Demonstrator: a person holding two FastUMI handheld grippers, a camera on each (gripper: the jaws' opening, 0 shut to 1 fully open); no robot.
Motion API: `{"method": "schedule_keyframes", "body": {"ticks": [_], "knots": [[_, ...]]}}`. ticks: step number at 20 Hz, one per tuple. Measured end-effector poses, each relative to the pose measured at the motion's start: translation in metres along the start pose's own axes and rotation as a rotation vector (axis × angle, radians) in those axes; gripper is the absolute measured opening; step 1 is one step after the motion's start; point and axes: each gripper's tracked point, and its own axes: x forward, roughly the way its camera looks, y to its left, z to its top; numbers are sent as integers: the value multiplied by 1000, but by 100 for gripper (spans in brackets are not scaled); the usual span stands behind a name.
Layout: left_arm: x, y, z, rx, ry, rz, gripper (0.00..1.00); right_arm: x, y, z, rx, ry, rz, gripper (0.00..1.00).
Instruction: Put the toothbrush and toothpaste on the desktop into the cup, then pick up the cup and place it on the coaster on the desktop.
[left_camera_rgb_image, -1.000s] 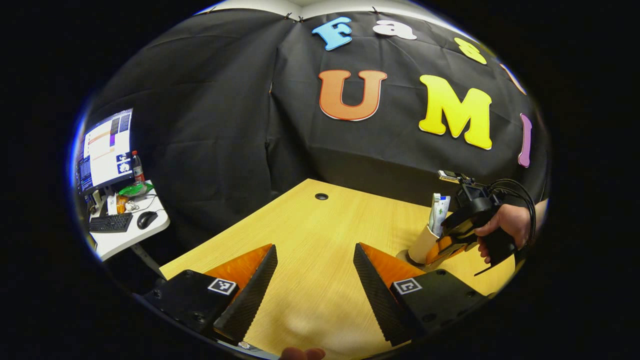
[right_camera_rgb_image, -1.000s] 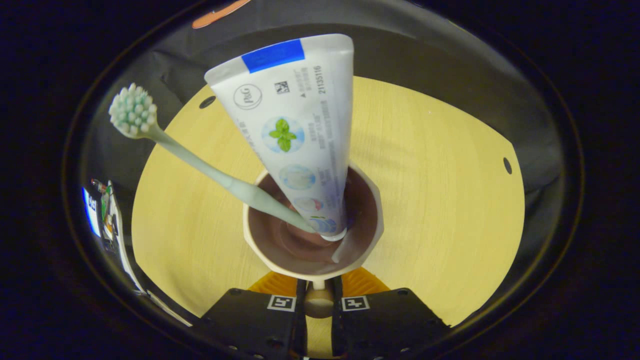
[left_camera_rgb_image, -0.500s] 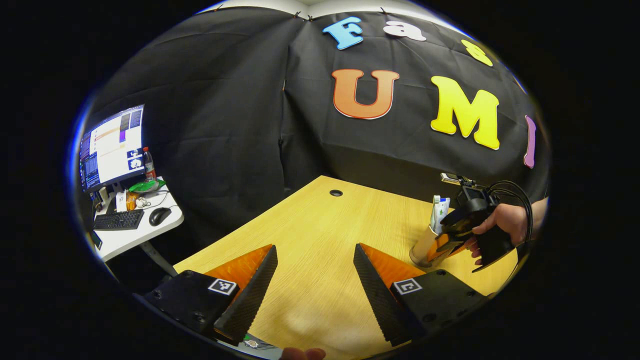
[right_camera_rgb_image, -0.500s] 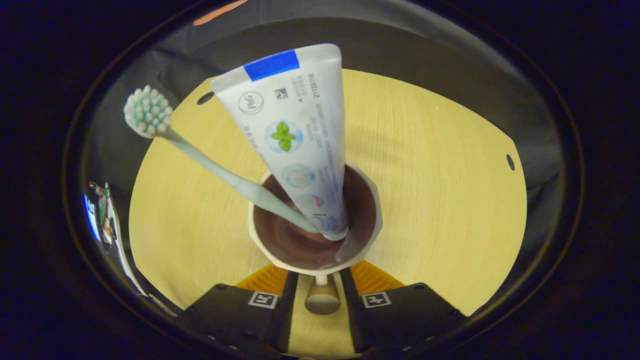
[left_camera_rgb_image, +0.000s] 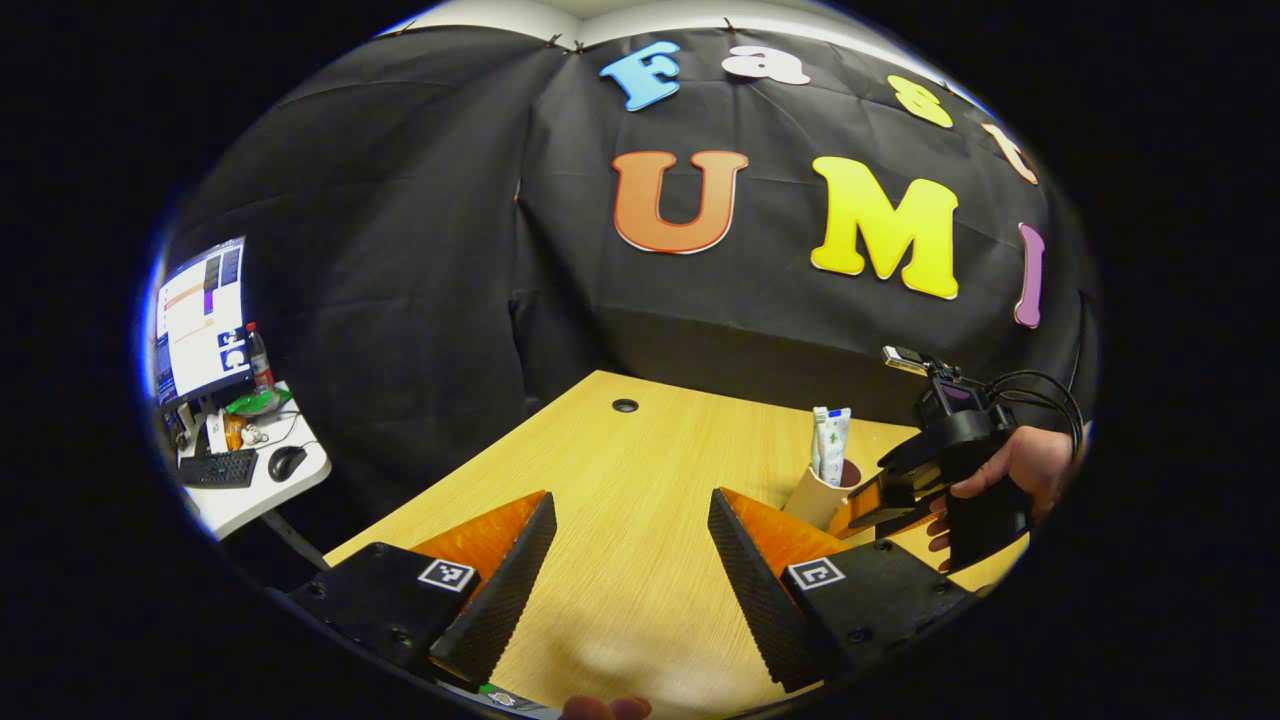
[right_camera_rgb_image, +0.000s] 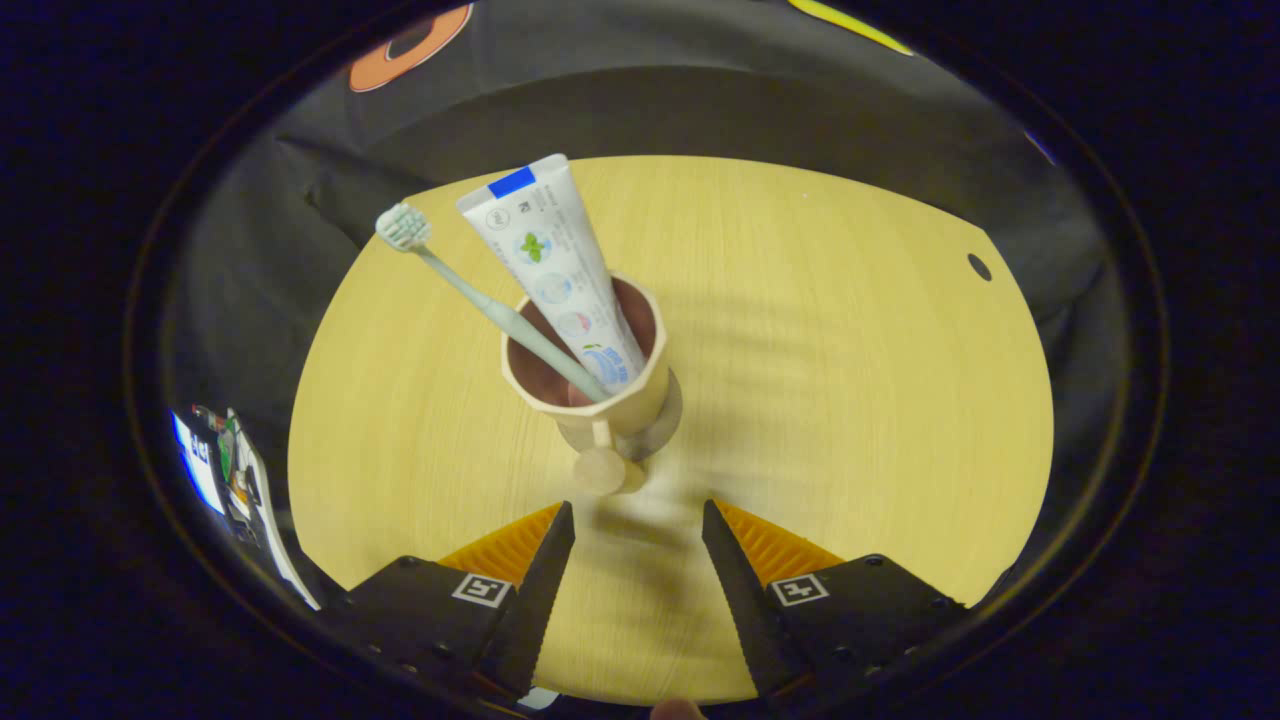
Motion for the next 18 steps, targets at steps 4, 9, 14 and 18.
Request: {"method": "schedule_keyframes", "body": {"ticks": [4,9,14,18], "knots": [[-1,-33,17,17,-31,-84,97,-52,-32,8,31,-152,-19,79],[-12,-82,62,29,-112,-182,97,-148,-73,36,-12,-487,-71,78],[-36,-121,114,30,-208,-245,97,-247,-100,50,-25,-803,-105,79],[-60,-144,147,17,-262,-276,97,-307,-111,47,-55,-973,-128,80]]}}
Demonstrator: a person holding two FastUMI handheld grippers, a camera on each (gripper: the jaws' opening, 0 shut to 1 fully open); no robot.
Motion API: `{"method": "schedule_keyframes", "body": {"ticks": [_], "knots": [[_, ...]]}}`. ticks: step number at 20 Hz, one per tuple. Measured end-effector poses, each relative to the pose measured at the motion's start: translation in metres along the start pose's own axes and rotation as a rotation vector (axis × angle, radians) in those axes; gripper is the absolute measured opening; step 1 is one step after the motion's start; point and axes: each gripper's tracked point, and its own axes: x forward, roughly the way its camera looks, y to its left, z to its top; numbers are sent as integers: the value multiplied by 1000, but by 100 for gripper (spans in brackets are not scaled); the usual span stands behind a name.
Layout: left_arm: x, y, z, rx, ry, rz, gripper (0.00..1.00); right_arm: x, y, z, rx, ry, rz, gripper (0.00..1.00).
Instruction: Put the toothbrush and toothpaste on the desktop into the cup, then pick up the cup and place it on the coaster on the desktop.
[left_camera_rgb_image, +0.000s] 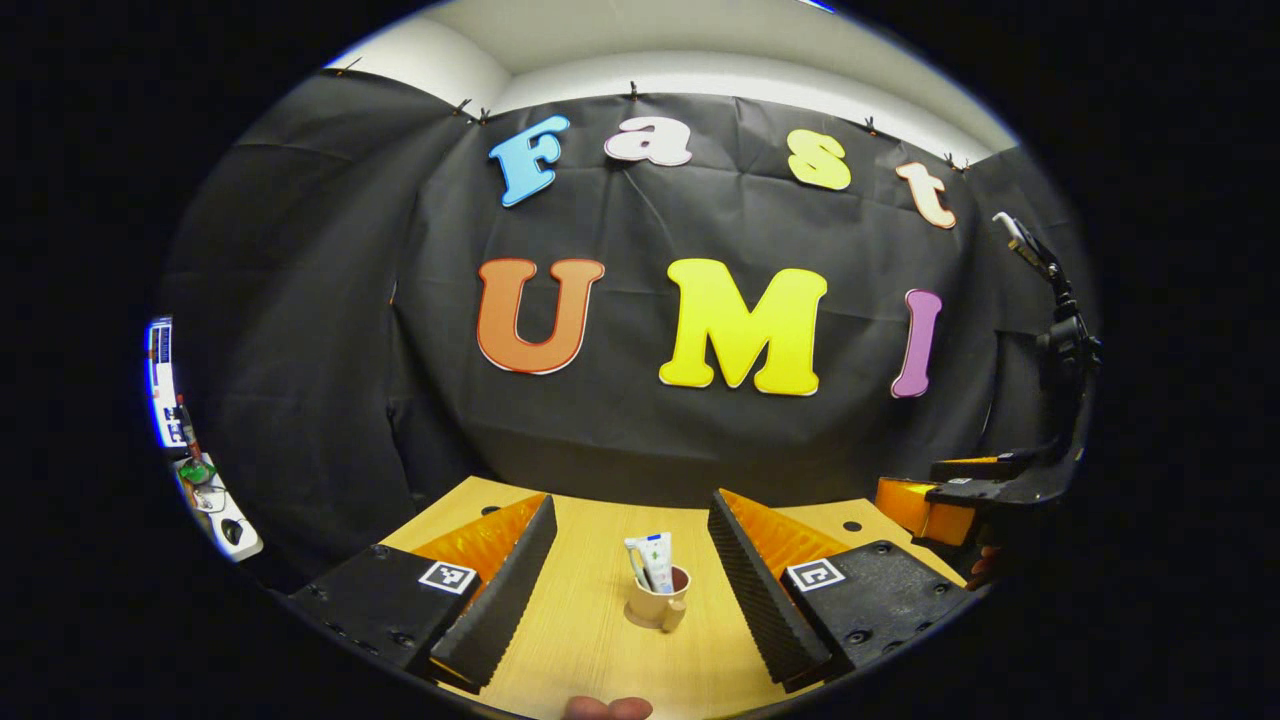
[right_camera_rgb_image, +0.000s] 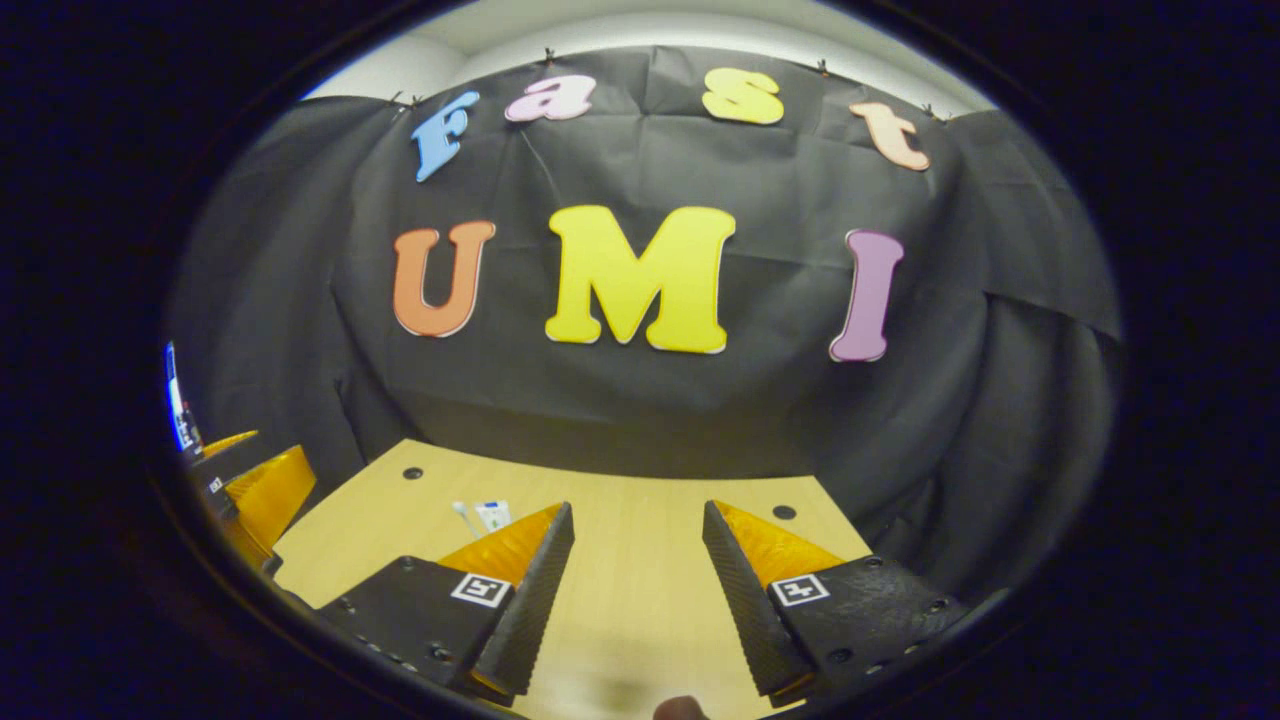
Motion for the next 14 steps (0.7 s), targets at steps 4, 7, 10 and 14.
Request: {"method": "schedule_keyframes", "body": {"ticks": [4,7,10,14], "knots": [[-8,-20,23,-5,-36,-17,96,-32,-15,25,9,-119,-16,81],[-12,-28,26,5,-32,-19,96,-42,-16,25,40,-141,-10,81],[-14,-35,24,3,-25,-24,97,-43,-18,25,47,-143,-3,82],[-14,-35,25,11,-25,-17,96,-43,-19,26,54,-146,0,82]]}}
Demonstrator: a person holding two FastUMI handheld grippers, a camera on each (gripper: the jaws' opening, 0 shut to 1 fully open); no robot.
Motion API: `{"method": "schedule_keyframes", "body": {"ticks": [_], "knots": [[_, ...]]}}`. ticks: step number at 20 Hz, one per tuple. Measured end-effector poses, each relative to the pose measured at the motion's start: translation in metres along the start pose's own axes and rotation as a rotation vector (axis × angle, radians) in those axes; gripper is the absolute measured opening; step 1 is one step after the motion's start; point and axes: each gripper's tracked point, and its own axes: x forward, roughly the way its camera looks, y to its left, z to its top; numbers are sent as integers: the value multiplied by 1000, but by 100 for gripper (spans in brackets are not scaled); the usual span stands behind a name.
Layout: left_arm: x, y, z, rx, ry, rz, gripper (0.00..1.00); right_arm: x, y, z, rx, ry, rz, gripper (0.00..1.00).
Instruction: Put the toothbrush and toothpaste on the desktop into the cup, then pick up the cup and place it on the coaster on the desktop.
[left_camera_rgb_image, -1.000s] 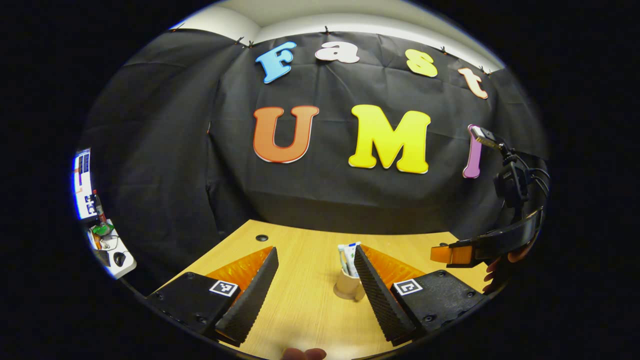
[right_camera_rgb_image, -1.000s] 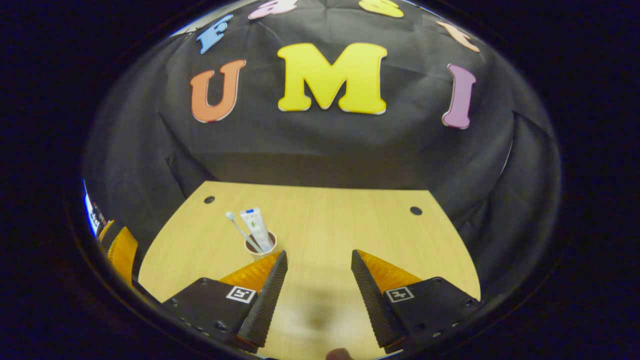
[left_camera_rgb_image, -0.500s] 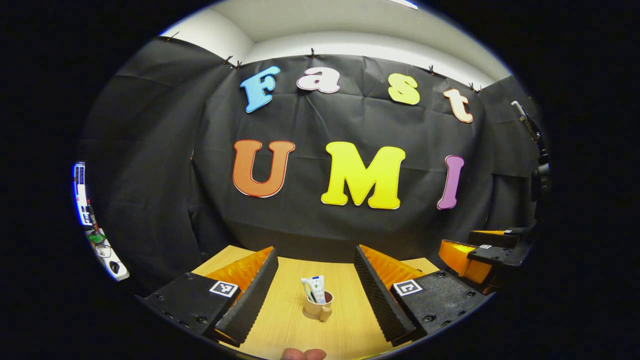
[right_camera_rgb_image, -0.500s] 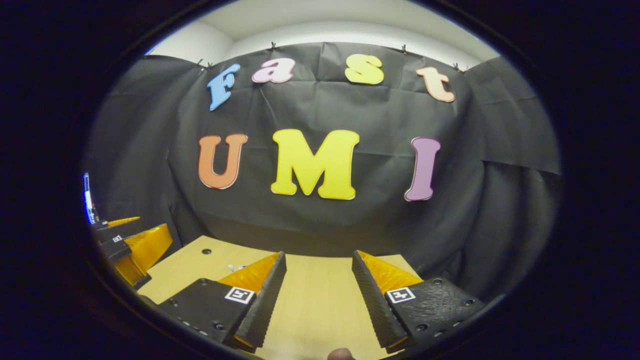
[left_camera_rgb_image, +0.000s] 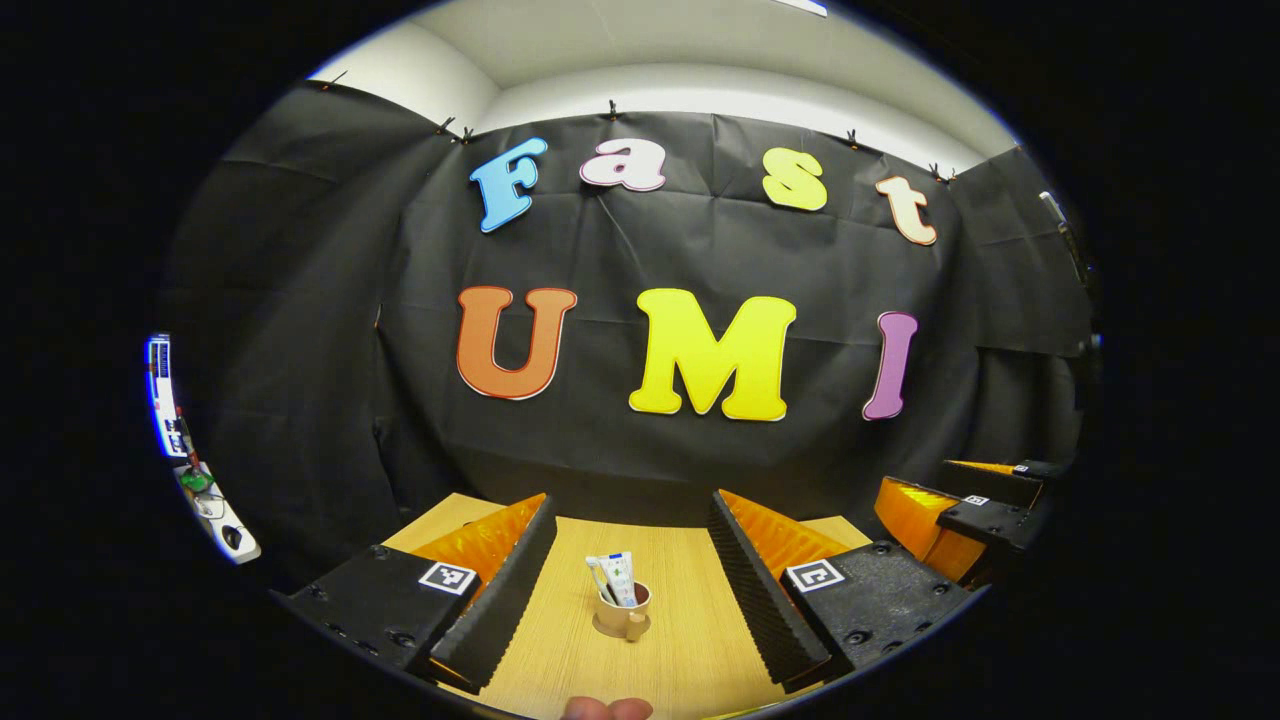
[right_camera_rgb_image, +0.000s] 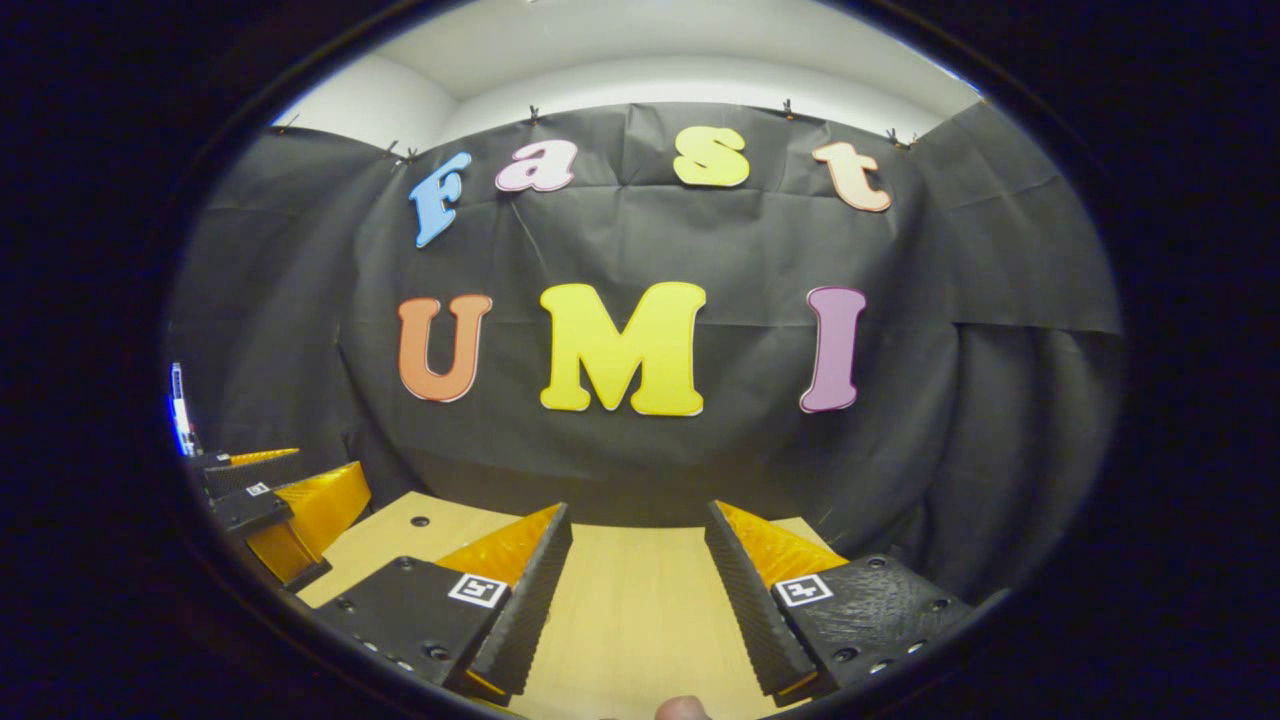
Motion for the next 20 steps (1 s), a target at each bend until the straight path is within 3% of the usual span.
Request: {"method": "schedule_keyframes", "body": {"ticks": [20], "knots": [[-2,20,3,24,-10,38,96,19,15,9,17,-5,63,82]]}}
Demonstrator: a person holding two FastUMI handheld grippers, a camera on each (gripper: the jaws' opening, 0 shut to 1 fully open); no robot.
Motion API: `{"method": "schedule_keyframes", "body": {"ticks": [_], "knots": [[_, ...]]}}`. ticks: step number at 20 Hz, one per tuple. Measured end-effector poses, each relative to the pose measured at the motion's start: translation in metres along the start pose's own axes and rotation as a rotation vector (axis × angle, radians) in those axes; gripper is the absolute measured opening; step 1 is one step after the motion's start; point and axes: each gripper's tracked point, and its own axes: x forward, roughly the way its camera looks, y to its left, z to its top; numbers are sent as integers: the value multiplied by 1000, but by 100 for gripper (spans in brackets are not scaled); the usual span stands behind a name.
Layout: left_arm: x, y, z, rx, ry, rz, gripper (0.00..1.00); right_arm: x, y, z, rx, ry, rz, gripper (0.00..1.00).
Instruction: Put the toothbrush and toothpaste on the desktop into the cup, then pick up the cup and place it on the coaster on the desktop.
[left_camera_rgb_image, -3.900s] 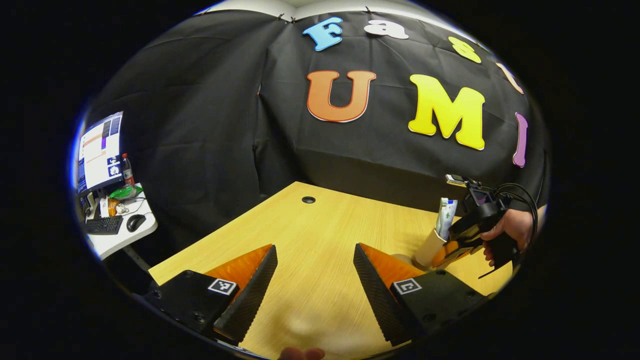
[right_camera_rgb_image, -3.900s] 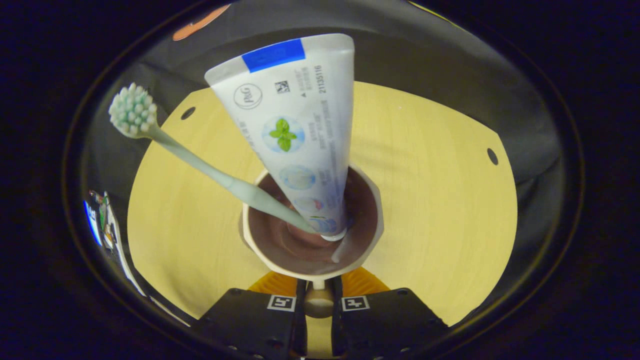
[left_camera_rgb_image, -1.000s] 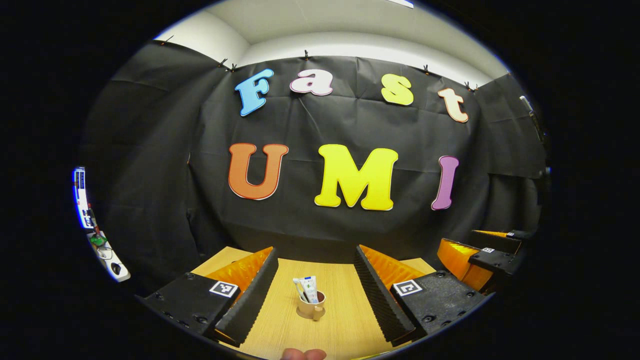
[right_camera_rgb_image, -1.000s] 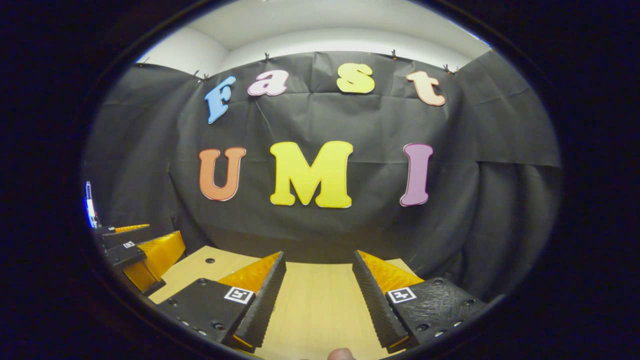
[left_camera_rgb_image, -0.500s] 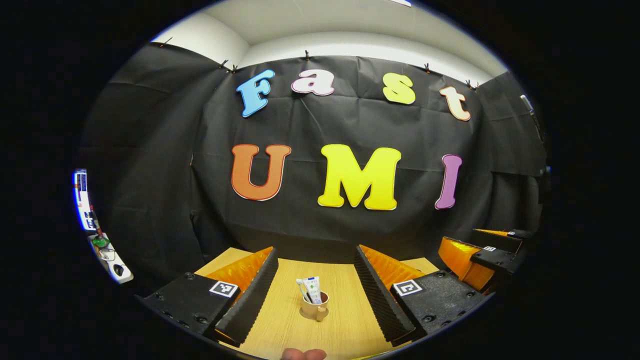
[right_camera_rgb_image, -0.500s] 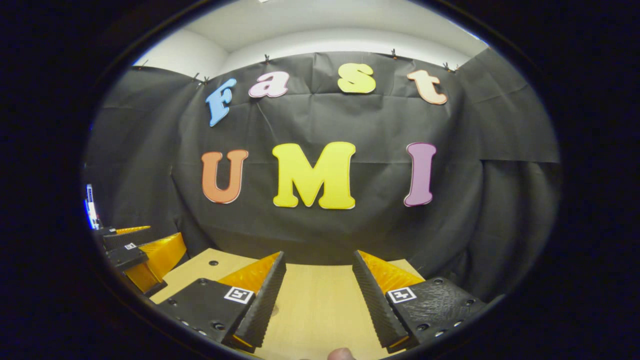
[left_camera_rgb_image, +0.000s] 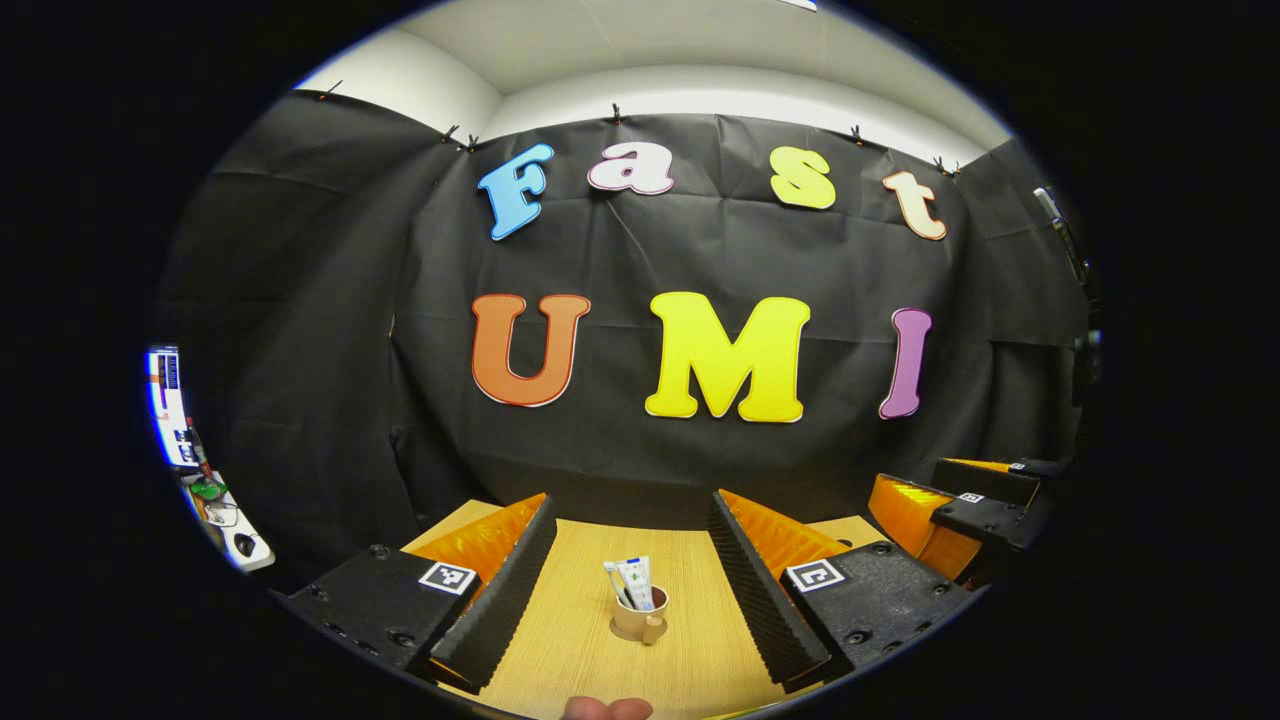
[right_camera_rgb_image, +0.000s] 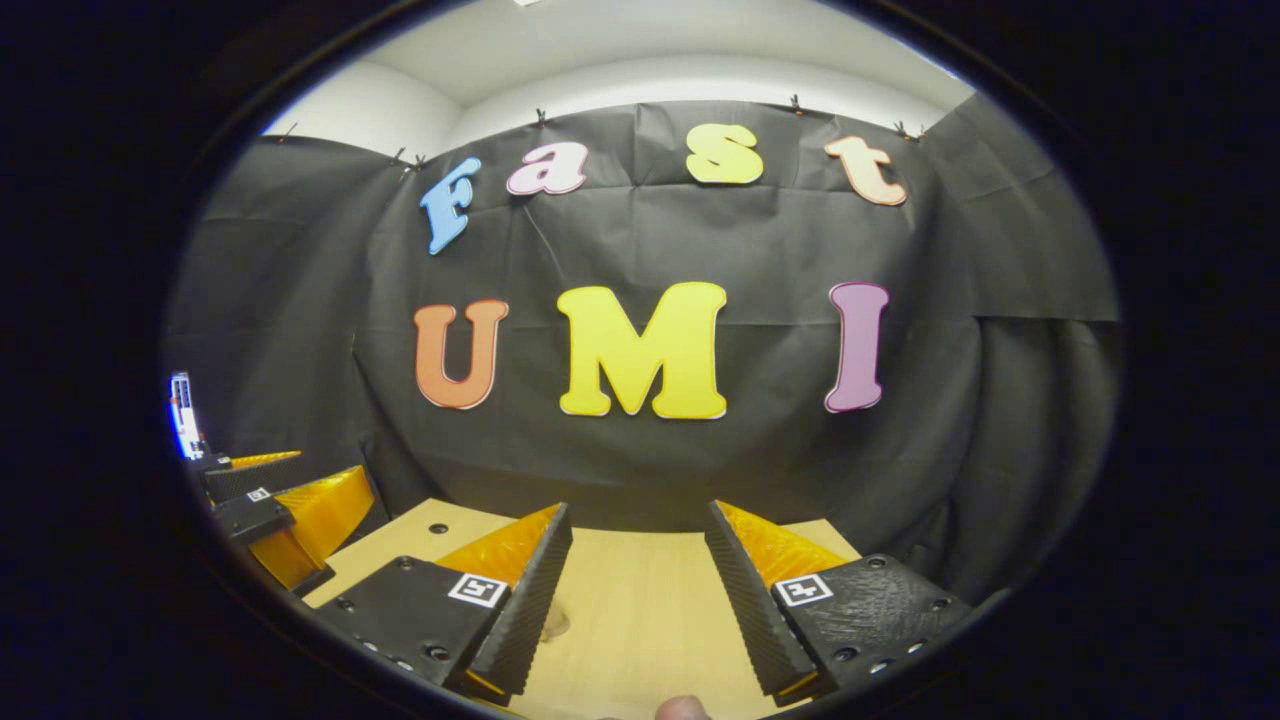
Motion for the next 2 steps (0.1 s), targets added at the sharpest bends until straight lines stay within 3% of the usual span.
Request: {"method": "schedule_keyframes", "body": {"ticks": [2], "knots": [[1,1,0,-2,1,4,96,1,0,1,2,-3,3,82]]}}
